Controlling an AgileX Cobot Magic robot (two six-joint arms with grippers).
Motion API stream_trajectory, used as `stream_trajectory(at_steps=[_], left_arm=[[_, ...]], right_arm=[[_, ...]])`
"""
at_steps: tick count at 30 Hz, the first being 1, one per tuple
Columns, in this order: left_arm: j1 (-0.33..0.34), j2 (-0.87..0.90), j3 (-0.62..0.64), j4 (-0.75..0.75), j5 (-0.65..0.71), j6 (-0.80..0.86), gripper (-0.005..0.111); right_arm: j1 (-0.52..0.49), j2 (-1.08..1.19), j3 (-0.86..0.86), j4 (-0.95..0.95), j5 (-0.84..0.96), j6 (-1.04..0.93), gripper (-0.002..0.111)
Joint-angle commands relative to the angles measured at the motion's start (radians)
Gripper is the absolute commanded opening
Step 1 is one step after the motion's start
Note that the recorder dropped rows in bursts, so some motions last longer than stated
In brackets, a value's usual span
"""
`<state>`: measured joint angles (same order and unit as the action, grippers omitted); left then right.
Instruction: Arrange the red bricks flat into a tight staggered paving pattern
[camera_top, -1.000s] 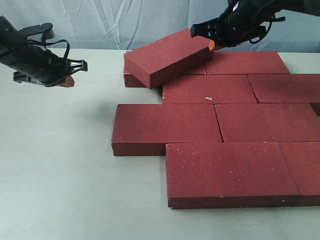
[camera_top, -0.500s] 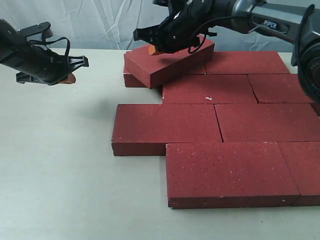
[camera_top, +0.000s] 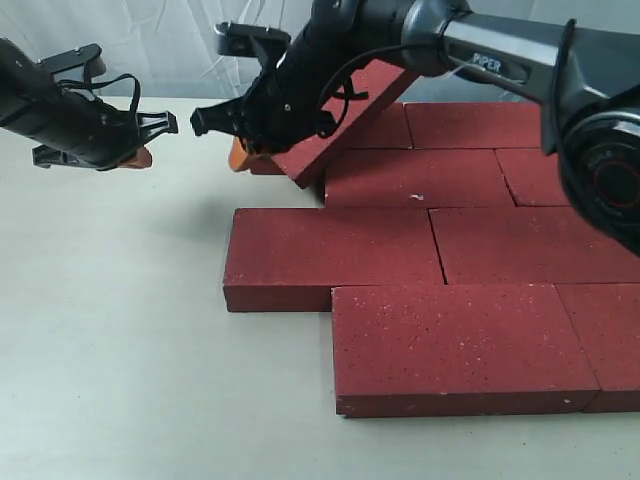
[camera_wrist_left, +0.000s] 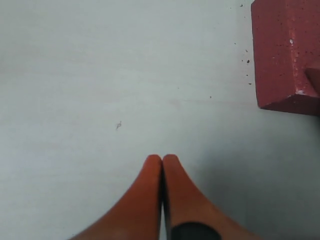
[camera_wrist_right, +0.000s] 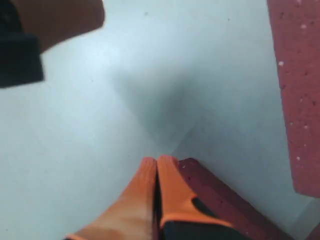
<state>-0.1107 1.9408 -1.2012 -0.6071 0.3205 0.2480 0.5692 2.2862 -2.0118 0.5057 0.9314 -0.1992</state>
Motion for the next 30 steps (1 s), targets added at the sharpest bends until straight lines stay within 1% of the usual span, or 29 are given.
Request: stream_trajectory(at_steps=[1, 4, 10, 14, 19, 23, 27, 30], left_arm=[[-0.003, 0.008, -0.006, -0.013, 0.012, 0.0, 0.0], [-0.003, 0.008, -0.006, -0.013, 0.019, 0.0, 0.0], [-0.011, 0.008, -0.006, -0.135, 0.016, 0.0, 0.0], [-0.058, 0.008, -0.013, -0.161, -0.025, 0.002, 0.0], [-0.13, 0.016, -0.054, -0.163, -0.101, 0.002, 0.0], [-0.173, 0.031, -0.083, -0.17, -0.159, -0.002, 0.0], [-0.201, 0.047, -0.085, -0.17, -0.201, -0.002, 0.0], [-0.206, 0.055, -0.085, -0.17, -0.22, -0.002, 0.0]], right_arm=[[-0.07, -0.069, -0.008, -0.054, -0.061, 0.037, -0.001], [-0.141, -0.078, -0.008, -0.098, -0.116, 0.09, -0.001], [-0.268, -0.065, -0.008, -0.201, -0.174, 0.132, -0.001], [-0.329, -0.045, -0.008, -0.217, -0.22, 0.132, -0.001], [-0.374, -0.015, -0.008, -0.227, -0.29, 0.137, -0.001], [-0.407, 0.009, -0.008, -0.253, -0.393, 0.199, -0.001], [-0.428, 0.045, -0.008, -0.261, -0.512, 0.286, -0.001], [-0.429, 0.083, -0.008, -0.246, -0.582, 0.309, -0.001]])
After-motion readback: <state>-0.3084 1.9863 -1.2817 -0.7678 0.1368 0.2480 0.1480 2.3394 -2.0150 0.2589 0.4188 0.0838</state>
